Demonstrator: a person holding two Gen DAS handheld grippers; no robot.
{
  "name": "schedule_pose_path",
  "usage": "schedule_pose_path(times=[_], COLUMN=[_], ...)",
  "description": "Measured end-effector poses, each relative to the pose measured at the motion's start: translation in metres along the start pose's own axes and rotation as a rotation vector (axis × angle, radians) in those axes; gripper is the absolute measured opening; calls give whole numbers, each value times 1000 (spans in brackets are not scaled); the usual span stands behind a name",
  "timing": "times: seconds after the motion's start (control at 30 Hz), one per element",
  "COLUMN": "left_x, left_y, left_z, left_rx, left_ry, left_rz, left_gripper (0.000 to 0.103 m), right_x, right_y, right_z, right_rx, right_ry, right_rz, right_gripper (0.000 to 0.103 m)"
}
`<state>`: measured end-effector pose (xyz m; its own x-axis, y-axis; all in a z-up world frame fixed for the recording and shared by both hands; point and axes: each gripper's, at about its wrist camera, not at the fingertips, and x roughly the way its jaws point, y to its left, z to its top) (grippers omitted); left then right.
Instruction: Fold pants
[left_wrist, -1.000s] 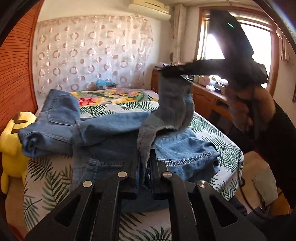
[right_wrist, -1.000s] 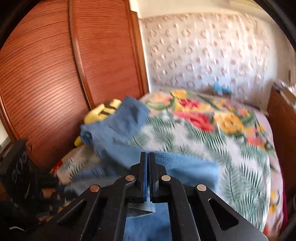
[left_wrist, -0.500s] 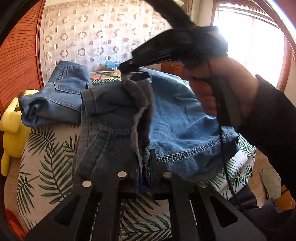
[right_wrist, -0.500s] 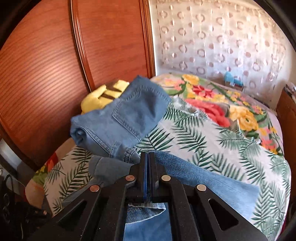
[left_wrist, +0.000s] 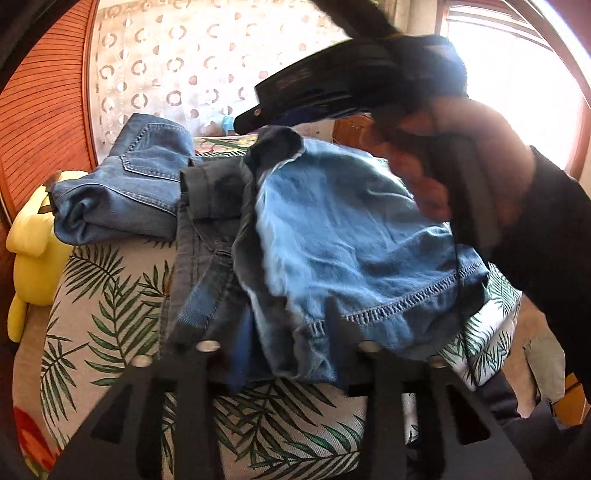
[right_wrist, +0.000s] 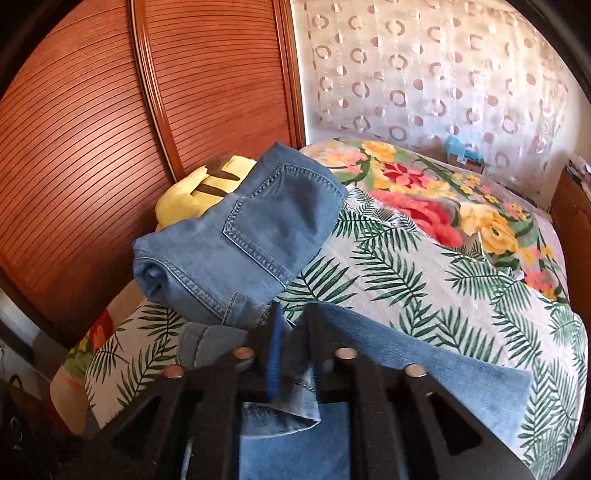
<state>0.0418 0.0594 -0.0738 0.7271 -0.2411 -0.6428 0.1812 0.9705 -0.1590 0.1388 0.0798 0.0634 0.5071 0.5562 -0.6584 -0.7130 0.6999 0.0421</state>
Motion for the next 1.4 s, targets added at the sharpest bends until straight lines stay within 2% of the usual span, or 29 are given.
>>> schedule_pose_path(times=[0.03, 0.07, 0.2, 0.27, 0.3, 0.43, 0.57, 0.7, 0.87, 0.9, 1.0, 1.07, 1.13, 1.2, 1.4], left_x=[-1, -1, -4, -5, -7, -9, -9, -4, 3, 4, 8, 12, 13, 15, 14], left_y=[1, 2, 2, 3, 2, 1, -3, -10, -14, -15, -15, -14, -13, -13, -9], left_z=[1, 1, 6, 7, 8, 12, 14, 14, 13, 13, 11, 11, 10, 9, 5], left_rx=[-7, -9, -5, -1, 1, 7, 14, 37, 47, 48, 51, 51, 50, 50, 39], left_ry=[-4, -3, -13, -17, -24, -41, -48, -40, -23, -21, -10, -2, 6, 15, 11], left_rz=[-6, -7, 10, 8, 11, 28, 34, 44, 49, 52, 59, 72, 85, 104, 101], left_gripper=[49, 49, 56, 69, 81, 82, 82, 82, 82, 82, 82, 82, 82, 82, 82], right_x=[-5, -9, -44, -66, -76, -111, -135, -150, -168, -169, -171, -167, -165, -173, -189], right_y=[-3, -9, -23, -36, -42, -68, -92, -104, -103, -101, -98, -97, -93, -89, -77], right_z=[-4, -6, -15, -29, -38, -85, -142, -196, -234, -238, -243, -244, -243, -245, -265], right_rx=[-9, -20, -30, -22, -20, 3, 56, 109, 163, 160, 157, 153, 140, 121, 103], right_ry=[-2, -11, -46, -73, -81, -101, -77, -42, -25, -22, -10, 2, 5, -4, 16], right_rz=[-4, -19, -43, -52, -56, -117, -162, -185, -164, -159, -123, -99, -98, -94, -85], right_gripper=[47, 51, 55, 55, 55, 55, 55, 55, 55, 53, 34, 16, 8, 6, 5])
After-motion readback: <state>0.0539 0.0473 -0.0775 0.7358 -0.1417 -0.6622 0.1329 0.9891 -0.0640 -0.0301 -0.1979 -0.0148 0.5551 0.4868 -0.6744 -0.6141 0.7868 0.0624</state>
